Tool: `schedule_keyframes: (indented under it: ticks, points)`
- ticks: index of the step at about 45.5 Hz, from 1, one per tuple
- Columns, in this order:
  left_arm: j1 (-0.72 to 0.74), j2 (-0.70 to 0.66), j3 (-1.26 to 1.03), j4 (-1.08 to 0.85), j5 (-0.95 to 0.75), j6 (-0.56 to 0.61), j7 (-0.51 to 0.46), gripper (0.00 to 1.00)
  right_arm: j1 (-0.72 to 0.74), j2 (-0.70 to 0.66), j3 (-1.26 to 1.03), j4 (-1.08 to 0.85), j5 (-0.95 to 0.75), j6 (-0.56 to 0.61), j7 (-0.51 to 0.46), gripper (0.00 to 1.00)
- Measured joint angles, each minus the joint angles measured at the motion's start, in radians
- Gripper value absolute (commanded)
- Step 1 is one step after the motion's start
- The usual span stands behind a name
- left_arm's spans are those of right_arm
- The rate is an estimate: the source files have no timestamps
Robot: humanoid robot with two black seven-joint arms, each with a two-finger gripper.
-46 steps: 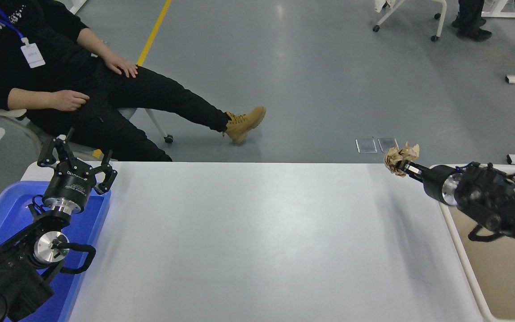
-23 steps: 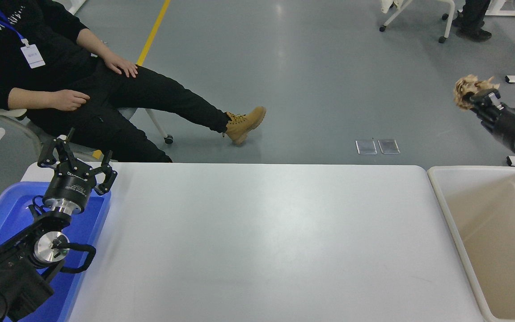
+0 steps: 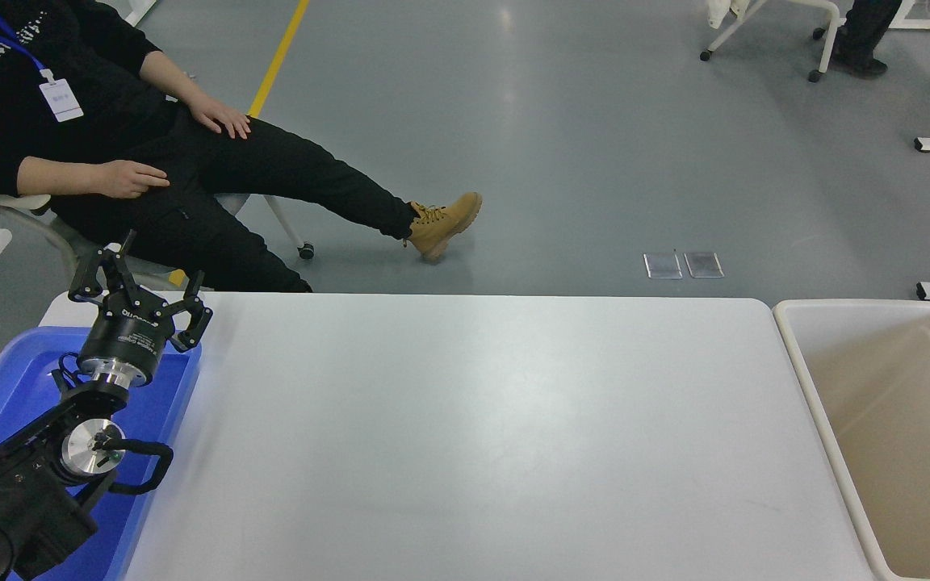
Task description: Clean the table surface
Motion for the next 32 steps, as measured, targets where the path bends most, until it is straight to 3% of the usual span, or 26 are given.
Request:
schedule_keyframes:
  ticks: [18,32]
  points:
    - [0.0,0.0,0.0,0.0,0.0,0.0,0.0,1.0,-0.175,0.138,-0.393,-0.029,0.008,-0.013,-0.019,0.0]
    - [0.0,0.0,0.0,0.0,0.0,0.0,0.0,1.0,-0.232,0.177,-0.505,-0.032,0.006,-0.023,-0.021,0.0]
